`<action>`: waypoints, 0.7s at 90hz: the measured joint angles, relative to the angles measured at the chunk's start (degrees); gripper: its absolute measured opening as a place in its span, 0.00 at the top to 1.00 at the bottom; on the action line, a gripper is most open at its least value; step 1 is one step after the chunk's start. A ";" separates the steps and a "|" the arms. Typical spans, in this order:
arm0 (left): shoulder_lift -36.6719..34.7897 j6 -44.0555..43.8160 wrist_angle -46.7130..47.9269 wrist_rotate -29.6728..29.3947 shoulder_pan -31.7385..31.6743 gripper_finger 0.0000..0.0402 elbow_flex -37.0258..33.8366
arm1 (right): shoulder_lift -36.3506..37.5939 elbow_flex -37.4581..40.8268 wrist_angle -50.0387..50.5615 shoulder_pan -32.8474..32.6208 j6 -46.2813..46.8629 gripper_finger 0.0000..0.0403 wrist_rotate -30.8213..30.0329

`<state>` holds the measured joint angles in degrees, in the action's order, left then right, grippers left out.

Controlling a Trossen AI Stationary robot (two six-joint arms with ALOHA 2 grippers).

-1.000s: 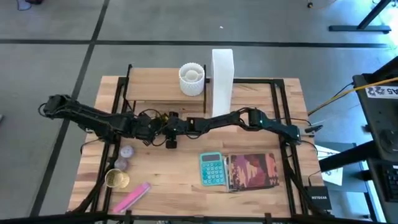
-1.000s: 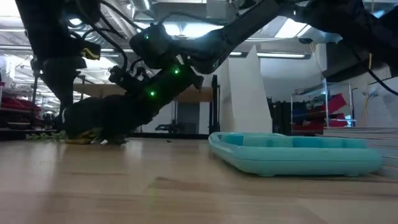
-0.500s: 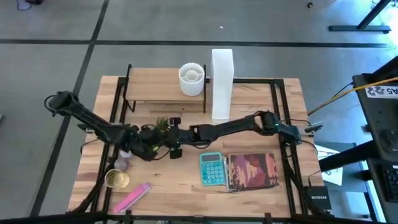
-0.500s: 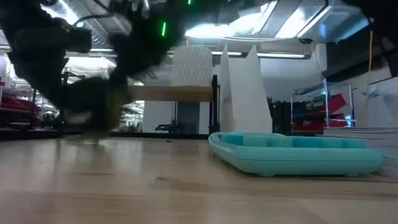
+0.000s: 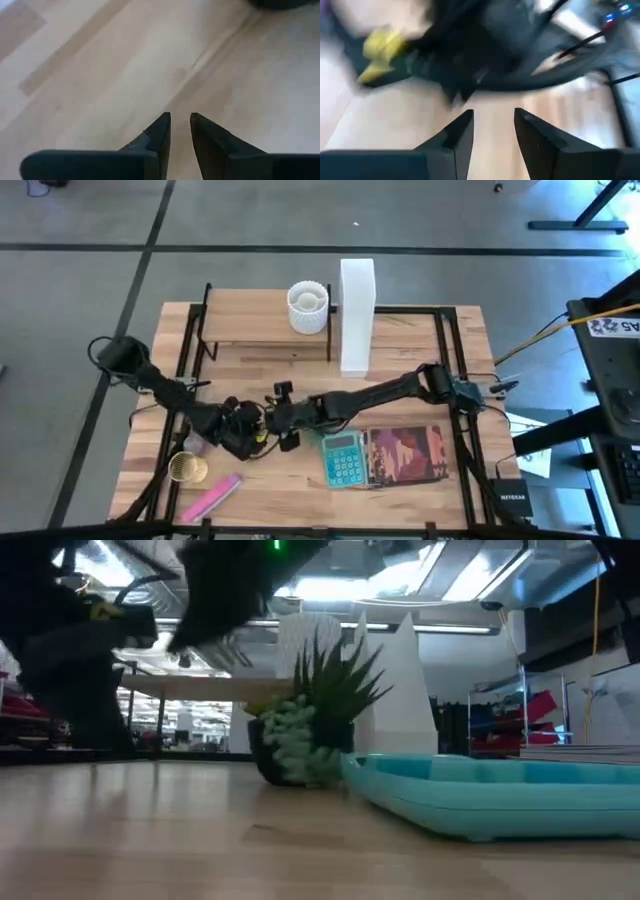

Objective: Stock shelves
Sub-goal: Put the potted plant on the shelf

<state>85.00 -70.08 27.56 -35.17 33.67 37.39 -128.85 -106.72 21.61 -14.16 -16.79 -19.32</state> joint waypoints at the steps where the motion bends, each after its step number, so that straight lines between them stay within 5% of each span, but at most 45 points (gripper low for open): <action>1: -0.01 -0.14 -0.03 -0.29 0.18 0.85 0.00 | 0.03 -0.01 0.07 -0.15 -0.10 0.69 -0.01; 26: -0.28 7.16 -1.03 -4.78 3.65 0.85 3.14 | 12.38 -0.33 20.41 -5.25 -2.93 0.69 -0.19; 43: -0.24 16.67 -8.07 -7.96 3.76 0.85 3.65 | 19.27 0.34 41.77 -8.08 6.63 0.69 4.83; 63: -0.23 24.99 -9.20 -8.08 1.53 0.85 3.65 | 26.42 21.90 38.03 -7.92 18.65 0.68 10.92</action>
<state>84.77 -45.09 18.36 -43.25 35.20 41.04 -102.43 -84.82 59.63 -22.08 1.86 -8.39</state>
